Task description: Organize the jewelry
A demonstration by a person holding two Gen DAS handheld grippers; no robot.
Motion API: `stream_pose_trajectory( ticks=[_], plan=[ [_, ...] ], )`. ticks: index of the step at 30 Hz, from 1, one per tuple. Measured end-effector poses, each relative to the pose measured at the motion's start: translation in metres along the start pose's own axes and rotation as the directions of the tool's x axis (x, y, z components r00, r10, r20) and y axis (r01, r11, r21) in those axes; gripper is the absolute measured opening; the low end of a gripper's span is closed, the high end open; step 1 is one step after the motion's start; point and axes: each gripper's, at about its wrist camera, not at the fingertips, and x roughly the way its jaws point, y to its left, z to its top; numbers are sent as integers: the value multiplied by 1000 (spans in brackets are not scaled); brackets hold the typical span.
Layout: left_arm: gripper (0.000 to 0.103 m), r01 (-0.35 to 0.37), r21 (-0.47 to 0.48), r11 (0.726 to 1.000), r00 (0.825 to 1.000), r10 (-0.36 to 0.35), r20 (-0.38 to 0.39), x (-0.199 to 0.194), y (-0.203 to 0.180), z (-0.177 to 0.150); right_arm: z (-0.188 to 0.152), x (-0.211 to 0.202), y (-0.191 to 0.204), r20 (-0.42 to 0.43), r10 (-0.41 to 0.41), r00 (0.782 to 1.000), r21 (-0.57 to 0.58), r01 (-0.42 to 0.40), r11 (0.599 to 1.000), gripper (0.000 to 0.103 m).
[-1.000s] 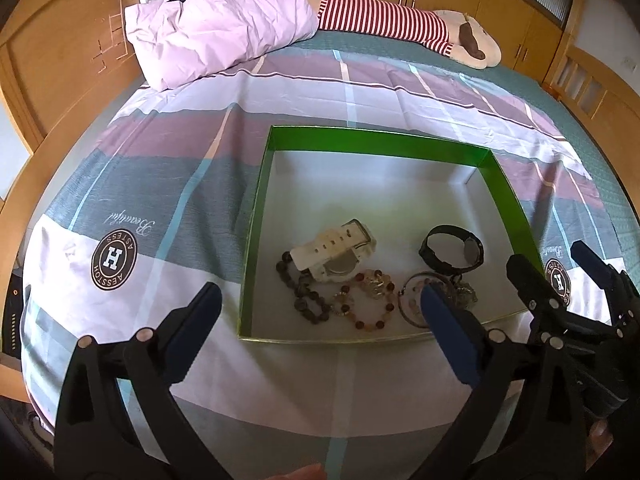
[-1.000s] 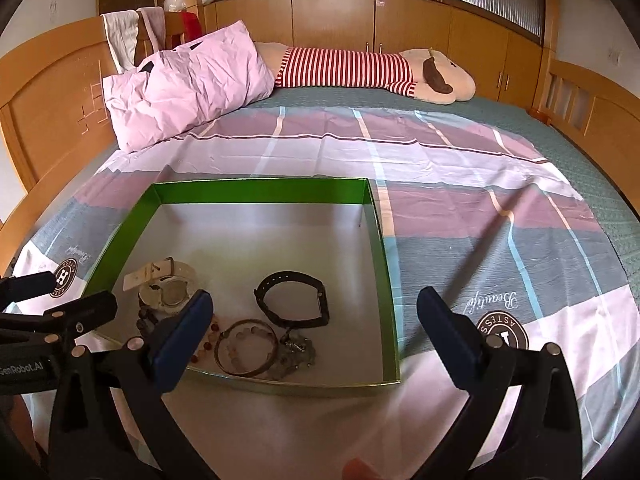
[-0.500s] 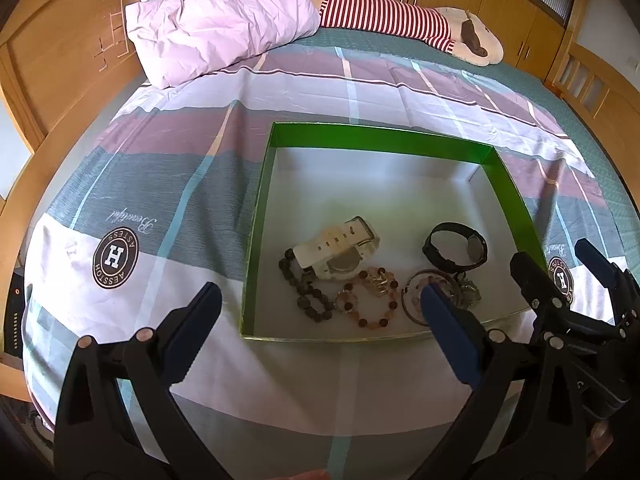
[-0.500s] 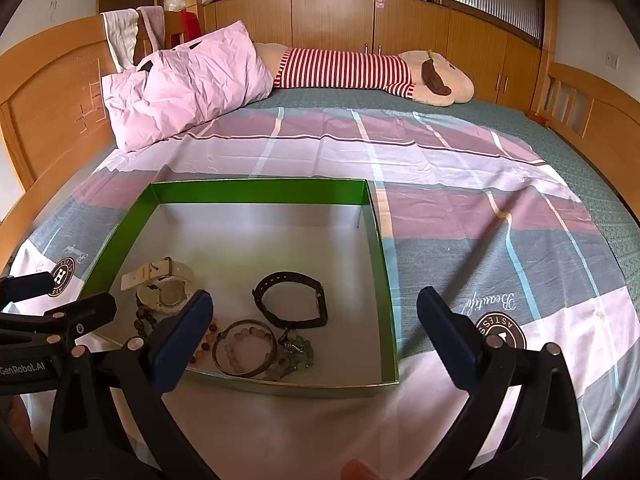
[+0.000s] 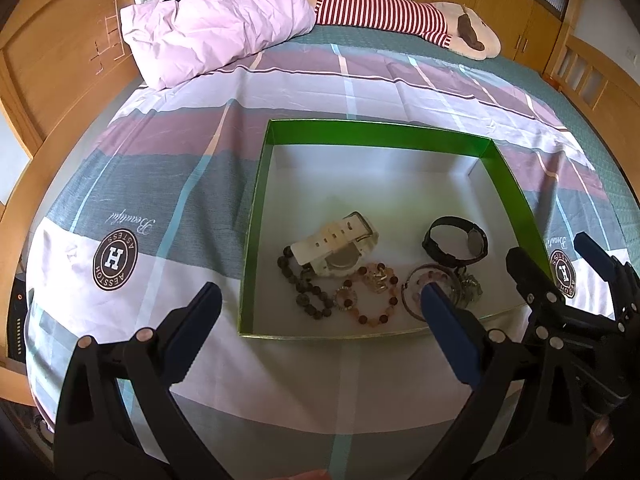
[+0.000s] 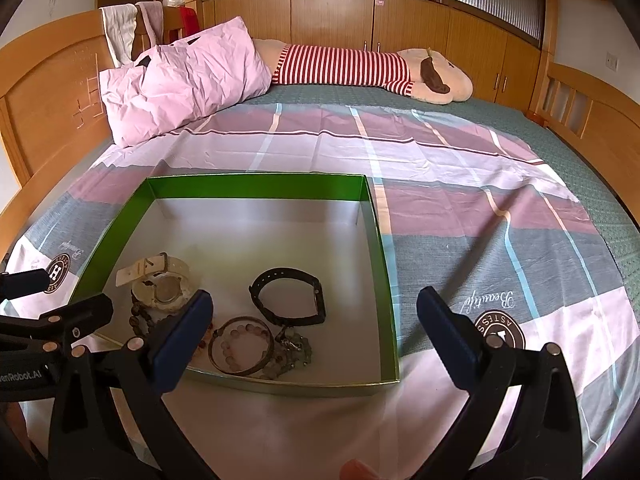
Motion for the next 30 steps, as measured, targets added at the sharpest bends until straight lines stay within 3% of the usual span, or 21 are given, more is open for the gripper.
stream_pose_trajectory(
  ticks=[30],
  plan=[
    [101,7,4,1000,1000,-7,-9,4,-2,-2,-2,3,-4,-7,-8,1000,-1,8,1000,102]
  ],
)
